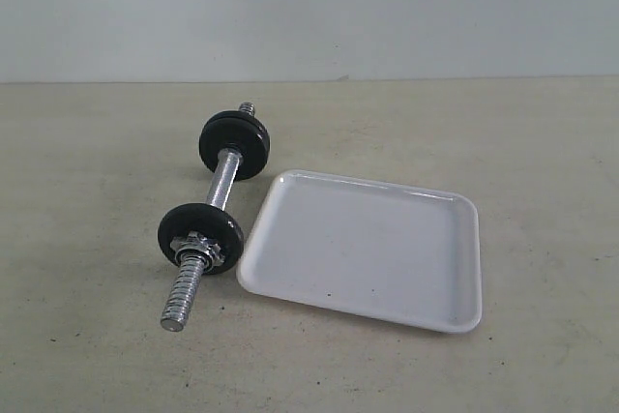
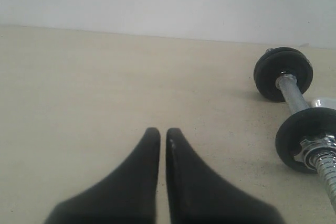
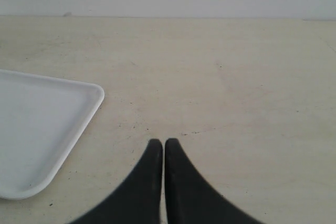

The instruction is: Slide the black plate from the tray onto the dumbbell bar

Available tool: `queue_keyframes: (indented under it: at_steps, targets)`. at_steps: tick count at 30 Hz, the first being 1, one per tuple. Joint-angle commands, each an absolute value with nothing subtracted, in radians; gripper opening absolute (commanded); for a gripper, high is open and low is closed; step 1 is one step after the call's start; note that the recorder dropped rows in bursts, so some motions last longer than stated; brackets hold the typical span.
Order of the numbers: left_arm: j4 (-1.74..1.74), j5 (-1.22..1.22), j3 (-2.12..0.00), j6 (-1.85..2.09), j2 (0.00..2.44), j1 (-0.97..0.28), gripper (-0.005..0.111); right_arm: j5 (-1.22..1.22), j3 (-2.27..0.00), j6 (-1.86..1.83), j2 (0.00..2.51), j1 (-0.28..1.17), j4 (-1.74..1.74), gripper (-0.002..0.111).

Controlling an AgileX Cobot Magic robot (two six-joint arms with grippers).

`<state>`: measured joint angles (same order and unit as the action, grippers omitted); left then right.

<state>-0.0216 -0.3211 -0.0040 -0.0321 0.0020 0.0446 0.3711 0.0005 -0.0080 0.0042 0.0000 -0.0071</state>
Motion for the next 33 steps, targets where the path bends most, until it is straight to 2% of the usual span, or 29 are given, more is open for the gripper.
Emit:
queue_keyframes:
  at_steps: [1, 33]
  targets:
    - [-0.029, -0.317, 0.0, -0.028, 0.0, 0.038, 0.004, 0.356, 0.0, -0.007, 0.0, 0.0, -0.01, 0.0]
    - [-0.029, -0.317, 0.0, -0.028, 0.0, 0.022, 0.004, 0.356, 0.0, -0.007, 0.0, 0.0, -0.01, 0.0]
